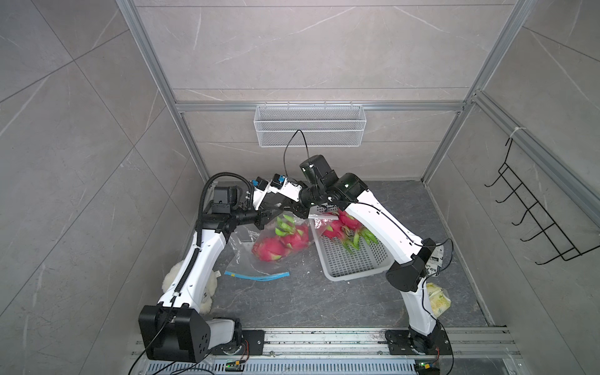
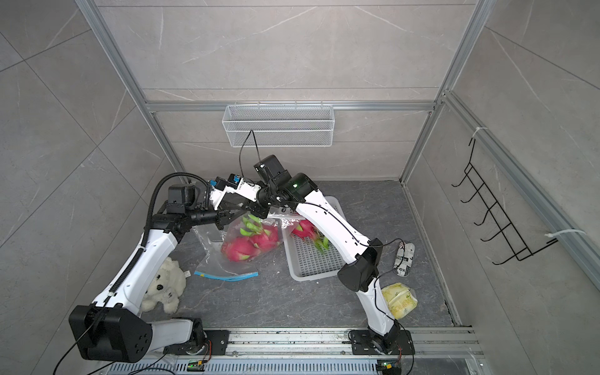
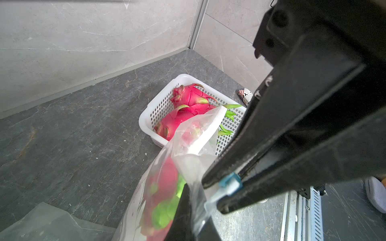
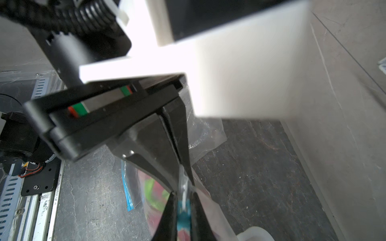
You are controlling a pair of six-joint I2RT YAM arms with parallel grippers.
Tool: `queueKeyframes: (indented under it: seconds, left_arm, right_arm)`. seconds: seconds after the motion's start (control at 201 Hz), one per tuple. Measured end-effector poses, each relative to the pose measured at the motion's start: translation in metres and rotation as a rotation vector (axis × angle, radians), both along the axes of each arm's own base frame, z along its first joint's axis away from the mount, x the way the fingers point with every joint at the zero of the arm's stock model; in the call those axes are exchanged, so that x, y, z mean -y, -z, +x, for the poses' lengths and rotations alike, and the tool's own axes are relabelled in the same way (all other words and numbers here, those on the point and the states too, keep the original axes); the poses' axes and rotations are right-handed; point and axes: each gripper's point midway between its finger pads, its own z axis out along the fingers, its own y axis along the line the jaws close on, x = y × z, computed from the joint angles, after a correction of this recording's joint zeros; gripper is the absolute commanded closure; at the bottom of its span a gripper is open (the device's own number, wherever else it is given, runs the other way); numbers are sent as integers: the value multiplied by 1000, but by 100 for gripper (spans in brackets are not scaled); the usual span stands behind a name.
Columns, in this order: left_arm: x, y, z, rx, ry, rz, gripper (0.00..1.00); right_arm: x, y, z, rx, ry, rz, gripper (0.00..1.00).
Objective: Open the zip-top bag and take out the dragon fruit
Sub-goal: Unzip the zipper on the zipper food storage bag.
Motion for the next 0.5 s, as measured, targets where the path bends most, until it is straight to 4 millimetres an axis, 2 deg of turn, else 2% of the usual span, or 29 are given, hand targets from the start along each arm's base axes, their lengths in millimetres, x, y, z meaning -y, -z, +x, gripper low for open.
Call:
queueKeyframes:
  seconds: [0.274,0.498]
  left_arm:
    - [-4,-1,1,-15,-5,-39,100]
    - [-4,-4,1,-17,-3,-55,100]
  right_arm:
    - [0,6,3,0,4,0,87]
    - [0,4,7,6,3,16,91]
